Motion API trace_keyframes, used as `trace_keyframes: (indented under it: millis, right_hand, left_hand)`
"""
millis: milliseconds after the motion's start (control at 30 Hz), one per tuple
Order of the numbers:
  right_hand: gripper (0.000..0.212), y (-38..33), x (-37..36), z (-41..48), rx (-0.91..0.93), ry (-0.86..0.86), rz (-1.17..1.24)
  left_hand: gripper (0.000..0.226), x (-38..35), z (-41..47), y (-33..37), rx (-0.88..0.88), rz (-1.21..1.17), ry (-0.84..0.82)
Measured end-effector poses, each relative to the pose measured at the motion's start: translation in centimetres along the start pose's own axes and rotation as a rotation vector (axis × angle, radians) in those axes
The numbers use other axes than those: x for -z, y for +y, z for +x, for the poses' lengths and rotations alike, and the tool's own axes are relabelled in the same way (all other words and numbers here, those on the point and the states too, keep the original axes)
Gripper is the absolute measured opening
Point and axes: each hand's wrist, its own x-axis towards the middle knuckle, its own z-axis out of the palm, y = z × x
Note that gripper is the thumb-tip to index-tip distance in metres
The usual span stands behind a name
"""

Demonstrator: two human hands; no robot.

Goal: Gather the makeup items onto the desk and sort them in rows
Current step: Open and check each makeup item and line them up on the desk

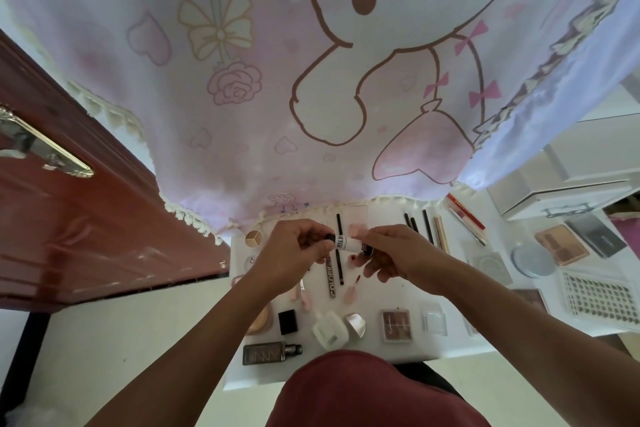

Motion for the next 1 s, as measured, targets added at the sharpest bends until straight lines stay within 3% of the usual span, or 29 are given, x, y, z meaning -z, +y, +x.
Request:
trace_keyframes:
  millis: [67,167,533,667,1000]
  right_hand:
    - [0.035,0.3,0.0,-0.2,-0.009,0.011,-0.009]
    - [0.020,0.8,0.2,-0.7,0.036,0.014,0.006]
    - [0.023,1.9,0.3,-1.9,-0.018,0.032,0.097]
    - [0.014,2.4,0.6,-2.2,0.026,0.079,0.004]
    - [0.027,4.2,2.0,-2.4,0.136,0.219,-0.272]
  left_hand:
    - [0.018,-0.2,-0.2,0.1,0.002,-0.004,-0.015]
    - [0.018,-0.4,-0.2,-0.1,0.001,-0.005,-0.029]
    - [0.015,-0.9,-0.4,-0.4,-0.010,0.000,-0.081]
    - [0.016,-1.1,-0.5,-0.7,0.004,-0.004,-0.093]
    - [0.013,-2.4,1.4,-0.9,0.049,0.067,-0.112]
